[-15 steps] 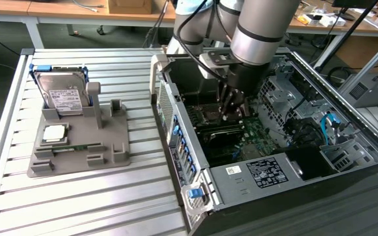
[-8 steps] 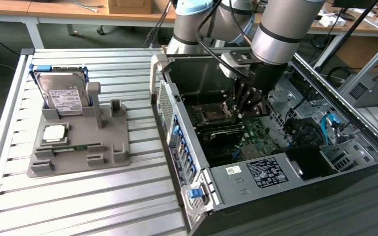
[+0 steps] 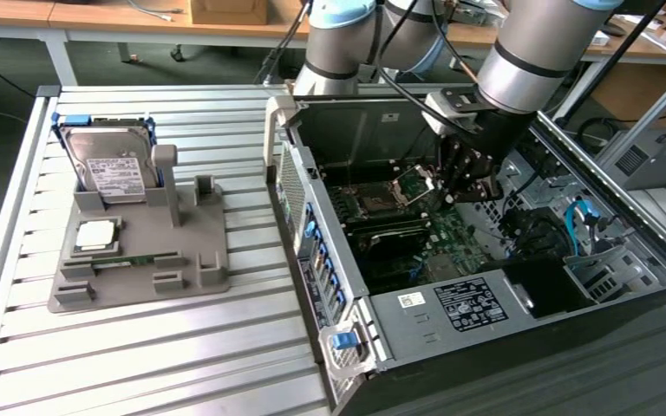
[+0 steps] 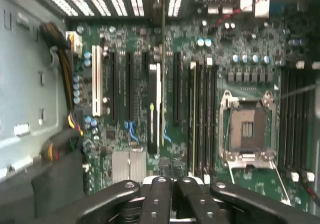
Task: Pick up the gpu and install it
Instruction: 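Press down on the gpu until it lock into place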
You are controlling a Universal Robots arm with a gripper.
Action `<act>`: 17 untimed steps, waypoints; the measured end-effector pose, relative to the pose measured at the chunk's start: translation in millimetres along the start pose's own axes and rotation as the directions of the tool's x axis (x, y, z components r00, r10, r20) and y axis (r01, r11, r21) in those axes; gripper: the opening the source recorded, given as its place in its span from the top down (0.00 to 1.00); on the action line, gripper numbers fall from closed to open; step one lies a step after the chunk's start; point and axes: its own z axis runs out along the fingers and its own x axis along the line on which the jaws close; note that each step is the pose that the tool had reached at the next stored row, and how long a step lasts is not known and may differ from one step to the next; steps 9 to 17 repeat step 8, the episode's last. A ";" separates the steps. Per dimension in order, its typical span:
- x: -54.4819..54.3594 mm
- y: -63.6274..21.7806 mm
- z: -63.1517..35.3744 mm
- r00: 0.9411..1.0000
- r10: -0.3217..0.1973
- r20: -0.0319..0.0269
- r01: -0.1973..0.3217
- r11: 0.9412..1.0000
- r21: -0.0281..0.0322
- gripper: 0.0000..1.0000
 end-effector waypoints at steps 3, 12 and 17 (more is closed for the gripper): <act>0.0 0.0 0.0 1.000 0.000 0.000 0.000 1.000 0.000 0.89; 0.0 0.0 0.0 1.000 0.000 0.000 0.000 1.000 0.000 0.89; 0.0 0.0 0.0 1.000 0.000 0.000 0.000 1.000 0.000 0.89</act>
